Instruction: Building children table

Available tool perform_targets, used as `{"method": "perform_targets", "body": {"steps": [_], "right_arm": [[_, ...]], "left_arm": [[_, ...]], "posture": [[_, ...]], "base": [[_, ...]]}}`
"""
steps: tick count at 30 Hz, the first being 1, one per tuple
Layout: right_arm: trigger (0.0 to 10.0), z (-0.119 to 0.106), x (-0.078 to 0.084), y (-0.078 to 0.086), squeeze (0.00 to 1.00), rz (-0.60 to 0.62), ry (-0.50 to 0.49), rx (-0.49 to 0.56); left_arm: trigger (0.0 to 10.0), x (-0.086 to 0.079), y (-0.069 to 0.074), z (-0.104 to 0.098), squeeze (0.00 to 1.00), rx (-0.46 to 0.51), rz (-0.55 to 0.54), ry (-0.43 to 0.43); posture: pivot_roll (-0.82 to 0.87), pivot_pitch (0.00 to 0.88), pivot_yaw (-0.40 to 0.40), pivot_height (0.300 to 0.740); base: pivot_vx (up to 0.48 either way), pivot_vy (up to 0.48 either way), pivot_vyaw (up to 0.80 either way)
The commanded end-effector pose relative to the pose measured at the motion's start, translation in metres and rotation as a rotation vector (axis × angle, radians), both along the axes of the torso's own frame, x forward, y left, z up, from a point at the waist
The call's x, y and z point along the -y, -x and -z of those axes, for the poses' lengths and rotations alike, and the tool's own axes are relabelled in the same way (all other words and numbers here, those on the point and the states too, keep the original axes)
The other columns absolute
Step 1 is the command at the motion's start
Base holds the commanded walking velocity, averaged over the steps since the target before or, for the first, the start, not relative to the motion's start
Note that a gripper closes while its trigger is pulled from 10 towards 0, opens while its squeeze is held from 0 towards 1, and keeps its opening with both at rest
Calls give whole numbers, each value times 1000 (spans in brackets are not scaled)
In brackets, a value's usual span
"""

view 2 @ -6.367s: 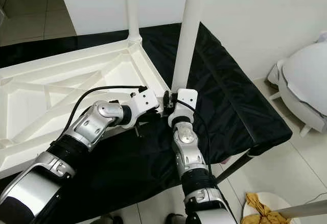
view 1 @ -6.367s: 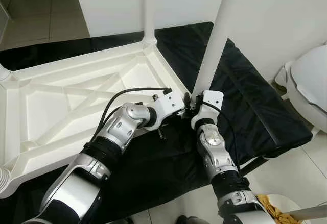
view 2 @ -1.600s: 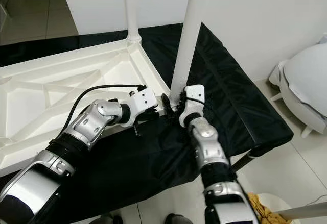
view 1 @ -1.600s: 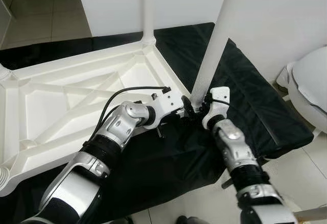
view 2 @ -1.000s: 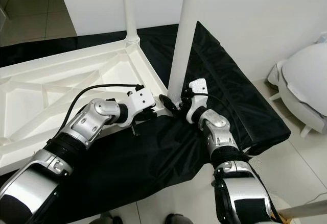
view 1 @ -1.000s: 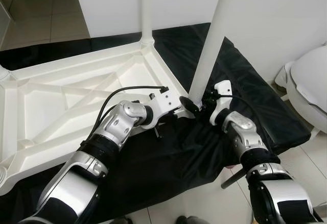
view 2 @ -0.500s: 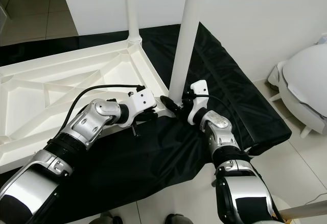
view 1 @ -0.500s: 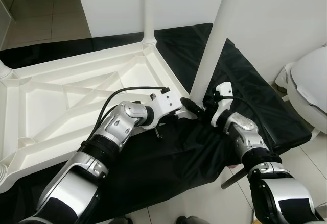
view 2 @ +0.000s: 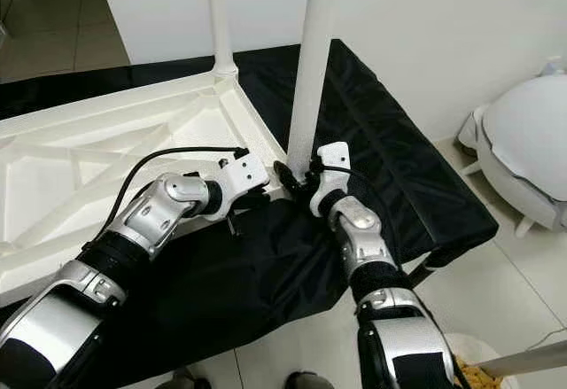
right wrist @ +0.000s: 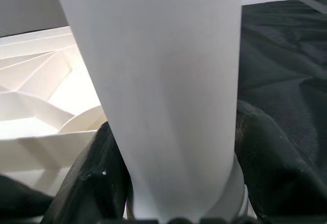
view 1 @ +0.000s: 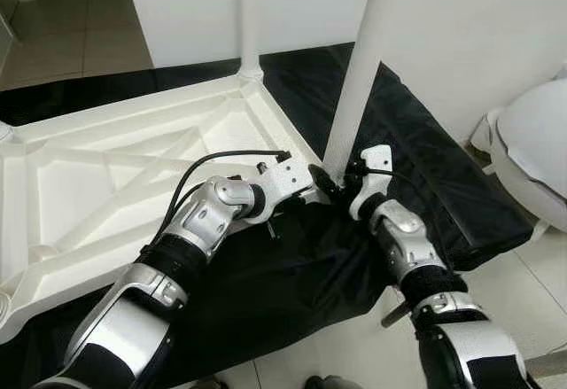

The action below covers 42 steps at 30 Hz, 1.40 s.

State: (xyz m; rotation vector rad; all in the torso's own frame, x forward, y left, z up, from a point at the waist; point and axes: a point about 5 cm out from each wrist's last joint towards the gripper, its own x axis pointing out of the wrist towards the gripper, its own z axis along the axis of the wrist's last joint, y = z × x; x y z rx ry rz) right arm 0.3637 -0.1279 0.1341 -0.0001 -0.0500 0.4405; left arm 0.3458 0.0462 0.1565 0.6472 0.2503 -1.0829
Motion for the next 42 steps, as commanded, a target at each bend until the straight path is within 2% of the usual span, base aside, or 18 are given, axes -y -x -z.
{"method": "perform_targets", "body": {"steps": [1,6,8,13,16,19,21,27,28,30,31,33,34,35,42], "right_arm": [[0,31,21,9,0,203,22,-144],[0,30,17,12,0,282,12,-121],[0,31,15,16,0,401,-12,-120],[0,32,13,19,0,498,-28,-126],[0,32,11,25,0,649,-56,-137],[0,30,6,27,0,678,-49,-133],[0,29,0,26,0,638,-54,-139],[0,28,-2,26,0,593,-32,-127],[4118,27,-1,27,0,590,-32,-123],[4118,26,1,27,0,591,-28,-116],[10000,24,2,26,0,582,-24,-103],[10000,23,4,26,0,568,-28,-92],[10000,22,6,26,776,558,-32,-86],[10000,20,8,25,1000,525,-42,-73],[10000,12,22,21,1000,417,-29,-23]], "left_arm": [[10000,-9,0,10,0,-18,-27,-54],[10000,-9,0,10,0,-21,-27,-54],[10000,-9,1,11,0,-22,-25,-54],[10000,-8,1,11,0,-22,-25,-53],[10000,-8,1,12,0,-23,-21,-55],[10000,-7,1,12,0,-23,-19,-55],[10000,-6,1,11,0,-23,-17,-55],[10000,-6,2,12,0,-23,-15,-57],[10000,-7,2,12,0,-22,-15,-57],[10000,-7,2,12,0,-22,-14,-57],[10000,-6,2,12,0,-23,-13,-57],[10000,-6,2,12,0,-23,-12,-56],[10000,-6,2,13,0,-23,-11,-56],[10000,-5,3,13,0,-22,-9,-56],[10000,-4,3,12,0,-20,-6,-57]], "posture": [[-53,92,23,740],[-55,94,24,740],[-59,98,24,740],[-60,99,25,740],[-63,97,27,740],[-63,96,28,740],[-64,96,29,740],[-63,93,27,740],[-63,93,27,740],[-65,91,27,740],[-64,89,28,740],[-65,87,28,740],[-65,87,28,740],[-62,83,26,740],[-62,80,27,740]], "base": [[0,0,0],[0,0,0],[0,0,0],[0,0,0],[0,0,0],[0,0,0],[0,0,0],[0,0,0],[0,0,0],[0,0,0],[0,0,0],[0,0,0],[0,0,0],[0,0,0],[0,0,0]]}}
